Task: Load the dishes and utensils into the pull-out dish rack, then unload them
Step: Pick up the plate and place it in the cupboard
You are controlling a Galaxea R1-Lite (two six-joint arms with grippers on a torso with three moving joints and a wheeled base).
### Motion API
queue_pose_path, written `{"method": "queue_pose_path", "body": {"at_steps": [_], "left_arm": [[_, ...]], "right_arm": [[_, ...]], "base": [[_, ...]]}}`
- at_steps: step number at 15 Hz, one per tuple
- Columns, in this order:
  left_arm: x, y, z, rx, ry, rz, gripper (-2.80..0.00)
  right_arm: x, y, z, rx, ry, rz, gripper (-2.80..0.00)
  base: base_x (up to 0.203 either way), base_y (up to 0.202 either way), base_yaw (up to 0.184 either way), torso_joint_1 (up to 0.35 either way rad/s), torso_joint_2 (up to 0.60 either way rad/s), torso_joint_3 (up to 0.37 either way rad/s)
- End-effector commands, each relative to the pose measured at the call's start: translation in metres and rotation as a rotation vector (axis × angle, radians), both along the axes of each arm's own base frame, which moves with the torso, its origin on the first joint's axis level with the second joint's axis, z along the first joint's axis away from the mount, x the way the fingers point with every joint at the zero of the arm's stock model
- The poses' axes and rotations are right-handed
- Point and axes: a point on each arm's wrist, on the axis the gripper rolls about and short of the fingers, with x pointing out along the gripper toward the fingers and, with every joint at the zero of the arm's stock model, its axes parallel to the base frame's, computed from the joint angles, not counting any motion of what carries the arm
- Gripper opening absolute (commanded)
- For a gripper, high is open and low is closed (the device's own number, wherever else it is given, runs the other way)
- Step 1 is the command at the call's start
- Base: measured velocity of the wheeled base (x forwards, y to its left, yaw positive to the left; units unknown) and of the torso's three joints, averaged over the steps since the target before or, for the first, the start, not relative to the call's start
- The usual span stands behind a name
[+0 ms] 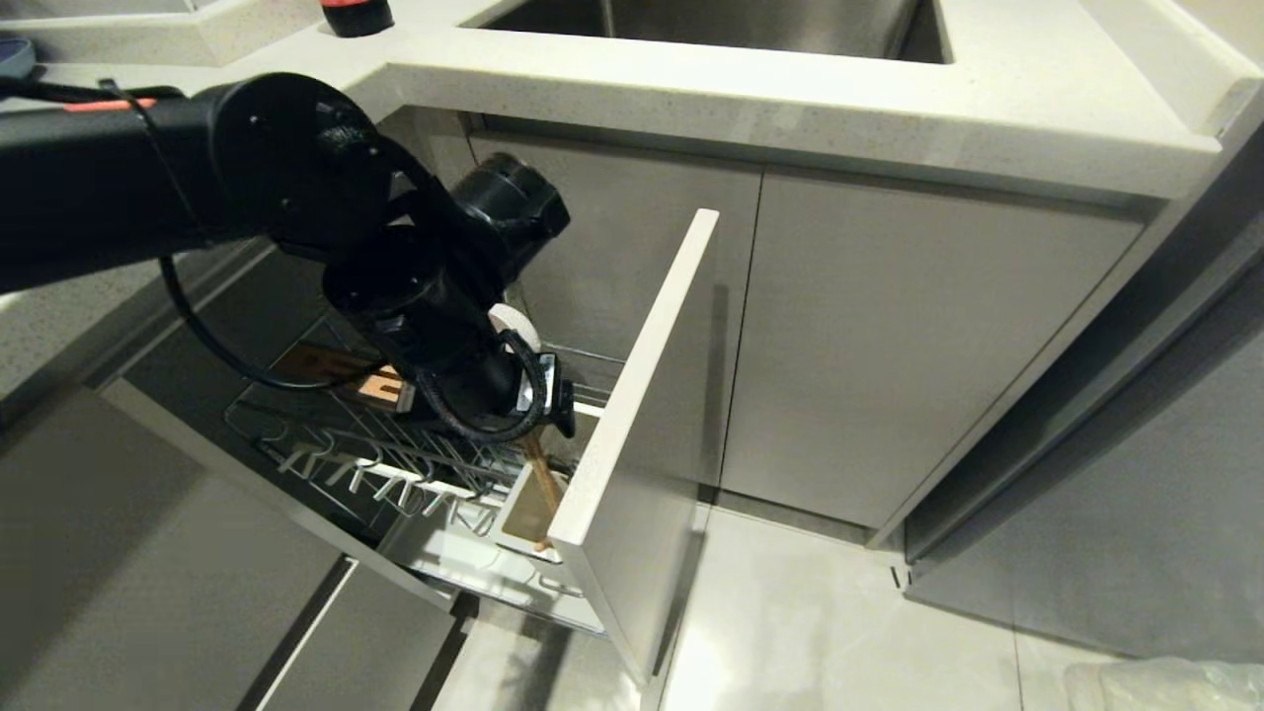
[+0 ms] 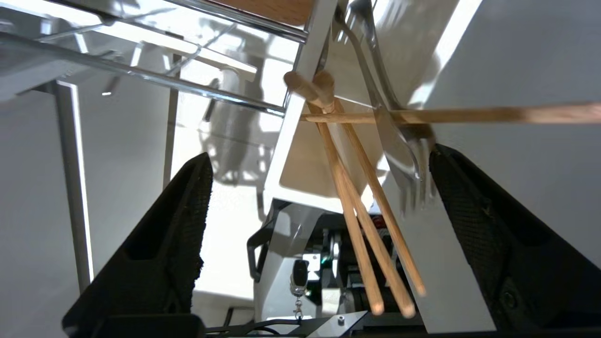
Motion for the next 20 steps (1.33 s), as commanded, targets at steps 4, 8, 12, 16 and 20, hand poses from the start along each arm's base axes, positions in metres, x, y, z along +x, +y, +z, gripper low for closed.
{"method": "queue_pose_path", "body": {"at_steps": [4, 8, 12, 16, 20], "left_arm": [[-0.035, 0.019, 0.041, -0.039, -0.122, 0.012, -2.8], [-0.067, 0.032, 0.069, -0.081, -0.222, 0.022, -2.8], [-0.115, 0.058, 0.104, -0.163, -0.365, 0.04, -2.8], [-0.156, 0.091, 0.145, -0.273, -0.673, 0.156, -2.8], [-0.17, 0.118, 0.175, -0.232, -0.942, 0.314, -2.8]], "right_arm": [[0.0, 0.0, 0.0, -0.001, -0.001, 0.001, -2.8], [0.0, 0.0, 0.0, -0.001, -0.001, 0.001, -2.8], [0.0, 0.0, 0.0, -0.001, 0.0, 0.001, -2.8], [0.0, 0.0, 0.0, -0.001, -0.001, 0.001, -2.8], [0.0, 0.0, 0.0, -0.001, 0.0, 0.001, -2.8]], "base": [[0.0, 0.0, 0.0, 0.0, 0.0, 0.0], [0.0, 0.0, 0.0, 0.0, 0.0, 0.0], [0.0, 0.0, 0.0, 0.0, 0.0, 0.0], [0.0, 0.0, 0.0, 0.0, 0.0, 0.0], [0.0, 0.0, 0.0, 0.0, 0.0, 0.0]]}}
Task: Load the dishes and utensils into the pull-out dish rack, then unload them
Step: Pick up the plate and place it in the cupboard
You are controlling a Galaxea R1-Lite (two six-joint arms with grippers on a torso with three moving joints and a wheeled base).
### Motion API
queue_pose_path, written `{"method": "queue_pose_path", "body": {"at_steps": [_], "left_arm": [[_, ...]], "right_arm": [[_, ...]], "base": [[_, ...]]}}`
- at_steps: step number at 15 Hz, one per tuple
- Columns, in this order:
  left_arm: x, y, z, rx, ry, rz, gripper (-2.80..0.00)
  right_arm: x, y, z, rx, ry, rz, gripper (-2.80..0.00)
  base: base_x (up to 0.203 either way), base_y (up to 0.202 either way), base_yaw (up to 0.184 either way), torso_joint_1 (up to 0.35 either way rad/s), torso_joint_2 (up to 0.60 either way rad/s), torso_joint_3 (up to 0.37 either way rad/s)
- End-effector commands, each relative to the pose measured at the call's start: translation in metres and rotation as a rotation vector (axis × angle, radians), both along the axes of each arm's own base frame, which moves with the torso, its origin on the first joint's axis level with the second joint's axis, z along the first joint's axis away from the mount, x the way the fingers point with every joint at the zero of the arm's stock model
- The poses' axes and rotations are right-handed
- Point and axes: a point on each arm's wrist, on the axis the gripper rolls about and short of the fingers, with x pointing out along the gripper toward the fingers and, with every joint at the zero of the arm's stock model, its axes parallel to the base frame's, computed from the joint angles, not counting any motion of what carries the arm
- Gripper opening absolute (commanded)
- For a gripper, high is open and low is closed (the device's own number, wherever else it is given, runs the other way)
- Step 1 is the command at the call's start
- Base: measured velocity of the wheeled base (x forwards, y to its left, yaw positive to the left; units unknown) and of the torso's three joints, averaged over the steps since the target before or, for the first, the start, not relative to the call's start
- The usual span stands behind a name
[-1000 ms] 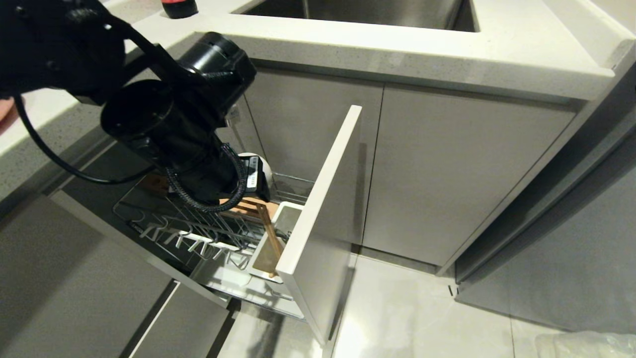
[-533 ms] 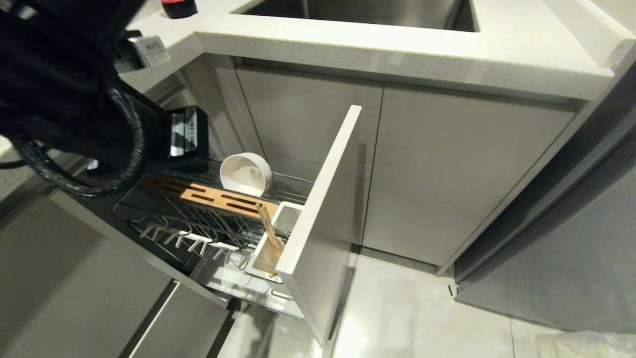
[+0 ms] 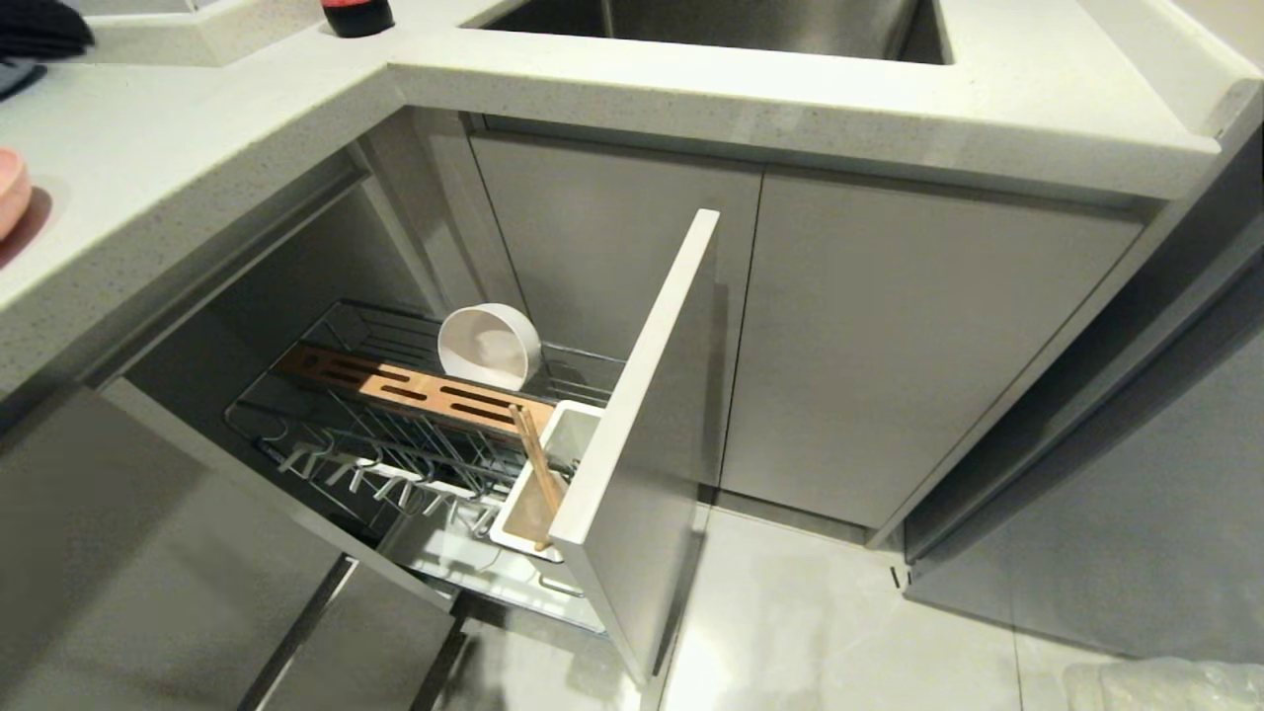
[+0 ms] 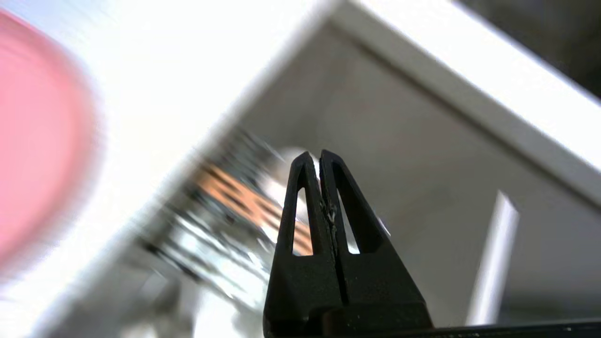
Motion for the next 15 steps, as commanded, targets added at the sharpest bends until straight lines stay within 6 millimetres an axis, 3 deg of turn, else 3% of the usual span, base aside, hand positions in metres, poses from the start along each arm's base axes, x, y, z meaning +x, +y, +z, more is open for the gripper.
{"method": "queue_pose_path", "body": {"at_steps": [1, 4, 7, 10, 15], "left_arm": [[-0.009, 0.017, 0.008, 0.021, -0.054, 0.087, -2.8], [-0.004, 0.041, 0.013, 0.183, -0.045, 0.266, -2.8], [0.005, 0.058, 0.012, 0.286, 0.008, 0.339, -2.8], [0.019, 0.072, 0.0, 0.305, 0.115, 0.257, -2.8], [0.019, 0.09, -0.01, 0.201, 0.184, 0.187, -2.8]], "right_arm": [[0.0, 0.0, 0.0, -0.001, 0.0, 0.001, -2.8], [0.0, 0.0, 0.0, -0.001, 0.0, 0.001, -2.8], [0.0, 0.0, 0.0, -0.001, 0.0, 0.001, -2.8], [0.0, 0.0, 0.0, -0.001, 0.004, 0.001, -2.8], [0.0, 0.0, 0.0, -0.001, 0.0, 0.001, -2.8]], "base": [[0.0, 0.0, 0.0, 0.0, 0.0, 0.0], [0.0, 0.0, 0.0, 0.0, 0.0, 0.0], [0.0, 0.0, 0.0, 0.0, 0.0, 0.0], [0.0, 0.0, 0.0, 0.0, 0.0, 0.0], [0.0, 0.0, 0.0, 0.0, 0.0, 0.0]]}}
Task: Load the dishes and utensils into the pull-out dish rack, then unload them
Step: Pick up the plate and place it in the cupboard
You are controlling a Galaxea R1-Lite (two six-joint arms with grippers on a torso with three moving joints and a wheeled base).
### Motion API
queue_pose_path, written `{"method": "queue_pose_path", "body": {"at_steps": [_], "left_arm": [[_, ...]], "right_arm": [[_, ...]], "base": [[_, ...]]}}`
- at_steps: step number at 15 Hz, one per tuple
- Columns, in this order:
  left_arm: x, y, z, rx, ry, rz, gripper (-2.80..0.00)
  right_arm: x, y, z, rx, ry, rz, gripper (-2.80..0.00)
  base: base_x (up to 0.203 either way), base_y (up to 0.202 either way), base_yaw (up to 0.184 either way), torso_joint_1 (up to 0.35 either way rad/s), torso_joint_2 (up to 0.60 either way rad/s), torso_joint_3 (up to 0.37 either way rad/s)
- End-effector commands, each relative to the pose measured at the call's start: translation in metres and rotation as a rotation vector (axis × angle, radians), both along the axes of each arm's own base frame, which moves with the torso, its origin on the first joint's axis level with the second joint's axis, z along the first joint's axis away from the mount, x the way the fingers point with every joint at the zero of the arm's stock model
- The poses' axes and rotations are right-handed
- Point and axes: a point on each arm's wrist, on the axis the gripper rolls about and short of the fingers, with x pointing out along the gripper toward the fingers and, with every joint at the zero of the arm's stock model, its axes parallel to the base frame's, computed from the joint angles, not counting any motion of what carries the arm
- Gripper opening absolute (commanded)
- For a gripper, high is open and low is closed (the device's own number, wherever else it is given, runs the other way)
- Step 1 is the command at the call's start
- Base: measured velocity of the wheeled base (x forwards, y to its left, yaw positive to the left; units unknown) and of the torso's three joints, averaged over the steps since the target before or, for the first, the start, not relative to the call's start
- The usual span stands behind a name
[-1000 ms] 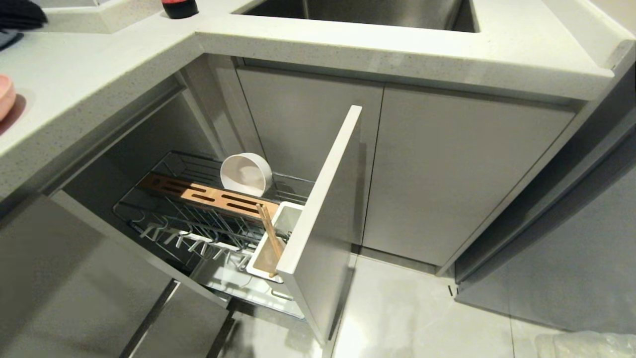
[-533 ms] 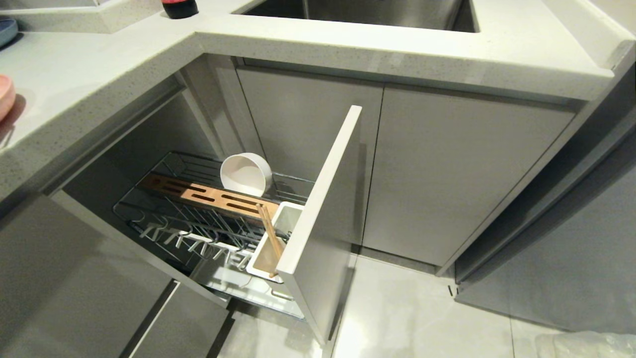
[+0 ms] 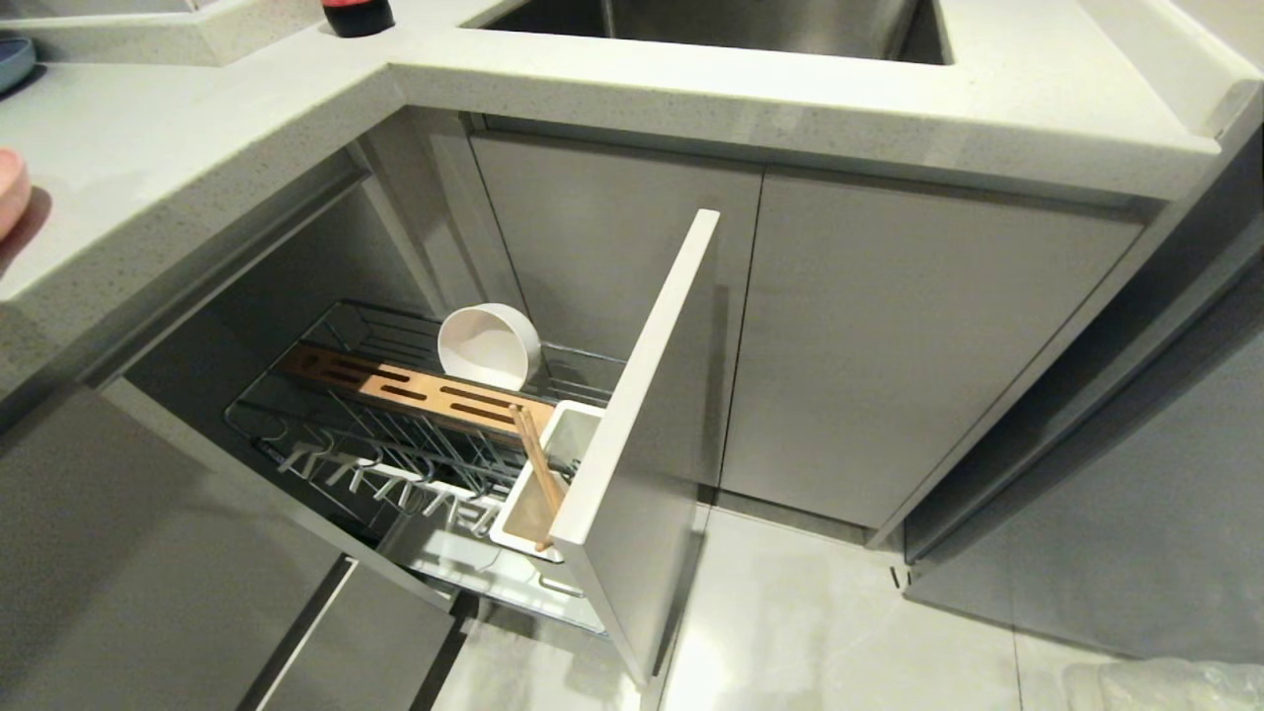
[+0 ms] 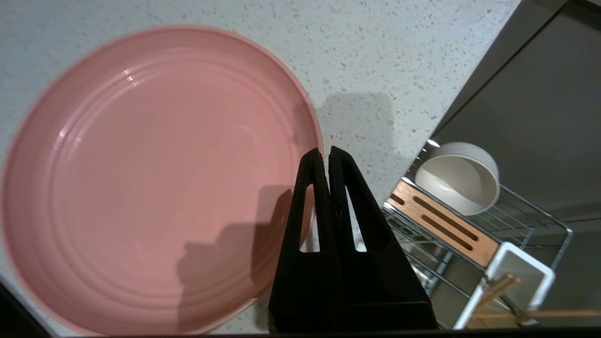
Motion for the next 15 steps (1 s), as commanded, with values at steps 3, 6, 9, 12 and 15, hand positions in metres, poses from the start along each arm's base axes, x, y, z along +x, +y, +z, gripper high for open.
{"method": "queue_pose_path", "body": {"at_steps": [3, 6, 9, 12, 15], "left_arm": [[0.002, 0.005, -0.002, -0.003, 0.011, 0.06, 0.0], [0.002, 0.006, -0.003, -0.018, 0.02, 0.069, 0.0], [0.011, 0.008, -0.006, -0.035, 0.035, 0.079, 0.0], [0.025, 0.011, -0.012, -0.038, 0.072, 0.094, 0.0], [0.041, 0.014, -0.019, -0.047, 0.107, 0.134, 0.0]], "right_arm": [[-0.001, 0.0, 0.0, 0.0, -0.01, 0.001, -2.8], [-0.001, 0.0, 0.0, 0.0, -0.01, 0.001, -2.8], [-0.001, 0.0, 0.0, 0.0, -0.01, 0.001, -2.8], [-0.001, 0.0, 0.0, 0.0, -0.01, 0.001, -2.8], [-0.001, 0.0, 0.0, 0.0, -0.01, 0.001, -2.8]], "base": [[0.0, 0.0, 0.0, 0.0, 0.0, 0.0], [0.0, 0.0, 0.0, 0.0, 0.0, 0.0], [0.0, 0.0, 0.0, 0.0, 0.0, 0.0], [0.0, 0.0, 0.0, 0.0, 0.0, 0.0], [0.0, 0.0, 0.0, 0.0, 0.0, 0.0]]}}
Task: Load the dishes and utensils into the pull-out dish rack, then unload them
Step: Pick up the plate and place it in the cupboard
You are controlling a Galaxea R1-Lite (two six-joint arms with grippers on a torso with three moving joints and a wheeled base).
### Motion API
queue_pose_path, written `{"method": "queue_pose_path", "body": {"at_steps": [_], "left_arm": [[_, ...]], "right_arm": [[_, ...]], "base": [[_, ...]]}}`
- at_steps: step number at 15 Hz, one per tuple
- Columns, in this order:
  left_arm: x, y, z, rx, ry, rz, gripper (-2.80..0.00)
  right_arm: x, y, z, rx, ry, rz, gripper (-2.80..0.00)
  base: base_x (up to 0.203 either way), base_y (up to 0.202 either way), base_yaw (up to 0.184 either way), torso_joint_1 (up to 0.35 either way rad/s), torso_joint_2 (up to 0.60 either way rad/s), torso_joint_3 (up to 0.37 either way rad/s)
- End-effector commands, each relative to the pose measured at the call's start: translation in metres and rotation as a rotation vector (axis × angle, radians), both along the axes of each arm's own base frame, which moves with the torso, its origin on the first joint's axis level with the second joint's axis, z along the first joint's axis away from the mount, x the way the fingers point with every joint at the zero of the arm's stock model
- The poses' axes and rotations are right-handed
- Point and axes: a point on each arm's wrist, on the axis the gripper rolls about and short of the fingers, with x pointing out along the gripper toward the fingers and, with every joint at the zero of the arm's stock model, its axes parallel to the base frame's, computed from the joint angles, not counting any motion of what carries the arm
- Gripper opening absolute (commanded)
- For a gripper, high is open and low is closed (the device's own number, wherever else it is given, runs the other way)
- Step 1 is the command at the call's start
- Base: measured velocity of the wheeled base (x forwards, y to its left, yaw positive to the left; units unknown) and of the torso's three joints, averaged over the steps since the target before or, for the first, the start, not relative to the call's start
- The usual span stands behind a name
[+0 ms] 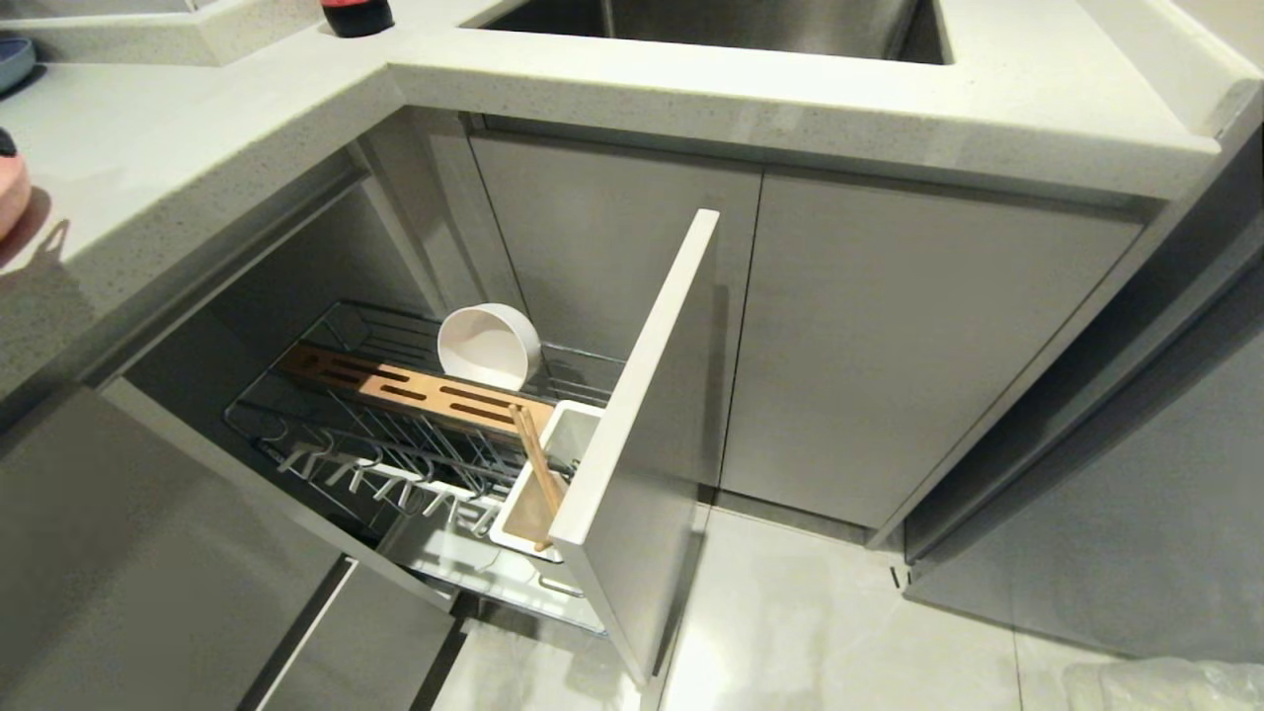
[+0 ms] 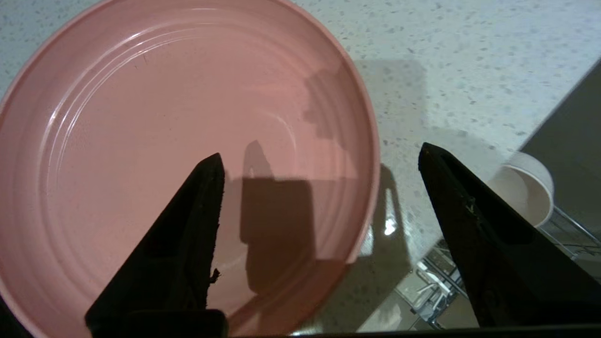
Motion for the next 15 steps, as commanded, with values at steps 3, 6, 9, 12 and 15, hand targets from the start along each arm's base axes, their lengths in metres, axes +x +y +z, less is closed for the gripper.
{"method": "queue_pose_path", "body": {"at_steps": [3, 6, 9, 12, 15], "left_arm": [[0.02, 0.005, -0.009, 0.001, 0.05, 0.047, 0.0], [0.026, 0.008, -0.012, -0.001, 0.06, 0.054, 0.0], [0.031, 0.011, -0.013, -0.002, 0.056, 0.065, 0.0], [0.037, 0.016, -0.014, -0.003, 0.053, 0.082, 0.0], [0.041, 0.019, -0.016, -0.008, 0.06, 0.09, 0.0]], "right_arm": [[0.0, 0.0, 0.0, -0.001, -0.001, 0.001, -2.8], [0.0, 0.0, 0.0, -0.001, -0.002, 0.001, -2.8], [0.0, 0.0, 0.0, -0.001, -0.002, 0.001, -2.8], [0.0, 0.0, 0.0, -0.001, -0.001, 0.001, -2.8], [0.0, 0.0, 0.0, -0.001, -0.002, 0.001, -2.8]], "base": [[0.0, 0.0, 0.0, 0.0, 0.0, 0.0], [0.0, 0.0, 0.0, 0.0, 0.0, 0.0], [0.0, 0.0, 0.0, 0.0, 0.0, 0.0], [0.0, 0.0, 0.0, 0.0, 0.0, 0.0], [0.0, 0.0, 0.0, 0.0, 0.0, 0.0]]}}
